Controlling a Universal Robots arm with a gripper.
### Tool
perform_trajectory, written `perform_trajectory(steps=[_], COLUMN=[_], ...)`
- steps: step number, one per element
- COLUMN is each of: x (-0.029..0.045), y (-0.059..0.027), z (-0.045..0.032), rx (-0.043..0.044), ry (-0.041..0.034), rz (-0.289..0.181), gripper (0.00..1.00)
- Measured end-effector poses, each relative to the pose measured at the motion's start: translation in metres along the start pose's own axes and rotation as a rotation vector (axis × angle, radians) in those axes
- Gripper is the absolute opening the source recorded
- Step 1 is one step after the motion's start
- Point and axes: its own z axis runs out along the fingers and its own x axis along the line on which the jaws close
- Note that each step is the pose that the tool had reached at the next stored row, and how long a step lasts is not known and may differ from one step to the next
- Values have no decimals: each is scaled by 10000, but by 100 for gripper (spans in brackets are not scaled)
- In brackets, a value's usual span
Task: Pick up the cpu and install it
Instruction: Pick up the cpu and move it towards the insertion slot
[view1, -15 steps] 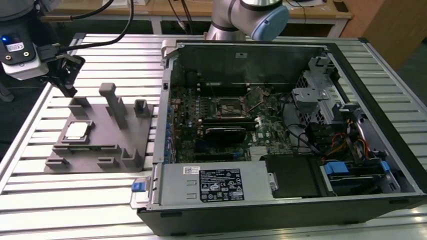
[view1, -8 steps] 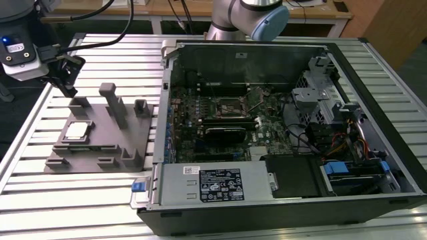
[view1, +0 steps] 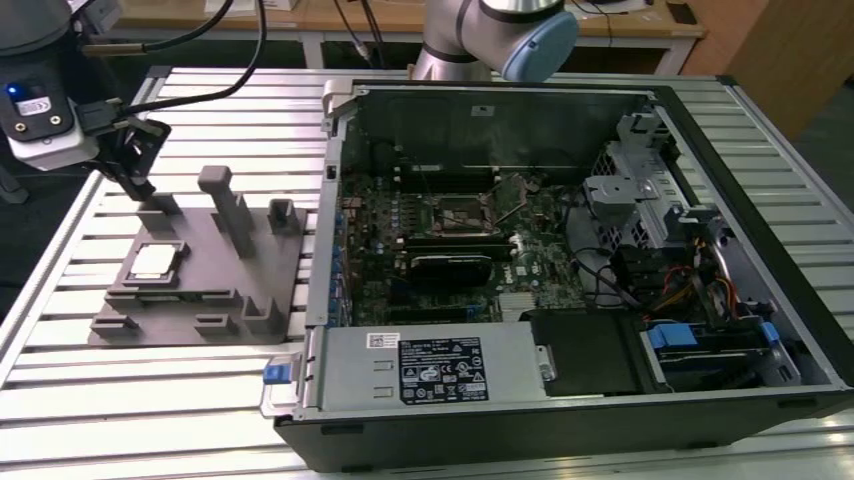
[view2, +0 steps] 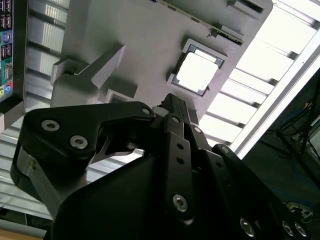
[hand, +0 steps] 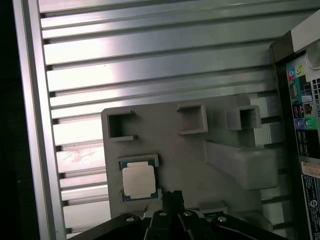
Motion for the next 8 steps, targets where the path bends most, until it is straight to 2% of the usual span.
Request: perform_trajectory(steps=[8], x=[27], y=[-48], z=[113], rx=[0], ry=[0], rz=[1], gripper=[11])
